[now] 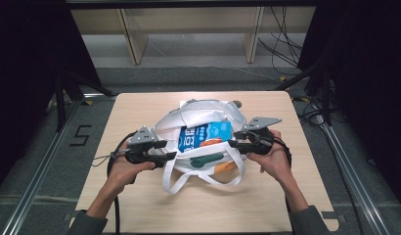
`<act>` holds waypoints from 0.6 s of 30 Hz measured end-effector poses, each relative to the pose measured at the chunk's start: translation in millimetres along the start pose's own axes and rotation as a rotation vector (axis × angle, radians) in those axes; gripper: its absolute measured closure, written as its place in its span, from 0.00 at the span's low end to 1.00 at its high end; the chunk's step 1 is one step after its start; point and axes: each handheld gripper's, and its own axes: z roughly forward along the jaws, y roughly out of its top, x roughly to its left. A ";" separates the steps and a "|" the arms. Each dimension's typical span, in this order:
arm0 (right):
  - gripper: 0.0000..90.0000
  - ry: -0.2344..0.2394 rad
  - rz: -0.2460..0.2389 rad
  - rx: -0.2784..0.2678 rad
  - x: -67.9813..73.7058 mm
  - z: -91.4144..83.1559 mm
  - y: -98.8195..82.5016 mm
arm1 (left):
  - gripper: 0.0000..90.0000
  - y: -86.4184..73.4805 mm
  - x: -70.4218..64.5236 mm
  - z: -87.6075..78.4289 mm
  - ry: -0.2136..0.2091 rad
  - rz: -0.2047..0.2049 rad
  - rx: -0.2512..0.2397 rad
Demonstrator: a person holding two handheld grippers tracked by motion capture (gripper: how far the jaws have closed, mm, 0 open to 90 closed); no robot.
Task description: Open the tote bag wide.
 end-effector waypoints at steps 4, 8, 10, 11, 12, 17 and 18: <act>0.65 0.004 0.013 0.014 1.8 -3.0 -2.1 | 0.44 -1.1 0.0 0.3 -0.007 -0.001 -0.008; 0.63 -0.002 0.032 0.013 3.2 -6.4 -4.8 | 0.41 -1.4 -1.2 -0.3 -0.002 -0.014 -0.004; 0.62 0.001 0.002 0.007 0.9 -6.9 -5.2 | 0.41 -1.5 -1.3 -0.6 -0.004 -0.010 -0.003; 0.62 0.001 0.002 0.007 0.9 -6.9 -5.2 | 0.41 -1.7 -1.5 -0.9 0.001 -0.004 -0.004; 0.61 0.000 0.000 0.001 1.3 -7.4 -6.0 | 0.41 -2.2 -1.5 -0.8 -0.005 -0.012 -0.004; 0.57 -0.002 0.017 -0.002 3.0 -12.3 -8.3 | 0.39 -2.3 -3.0 -3.0 -0.007 -0.015 -0.008; 0.57 -0.016 0.017 -0.009 4.1 -14.3 -9.7 | 0.39 -2.0 -5.3 -4.4 0.004 -0.015 -0.012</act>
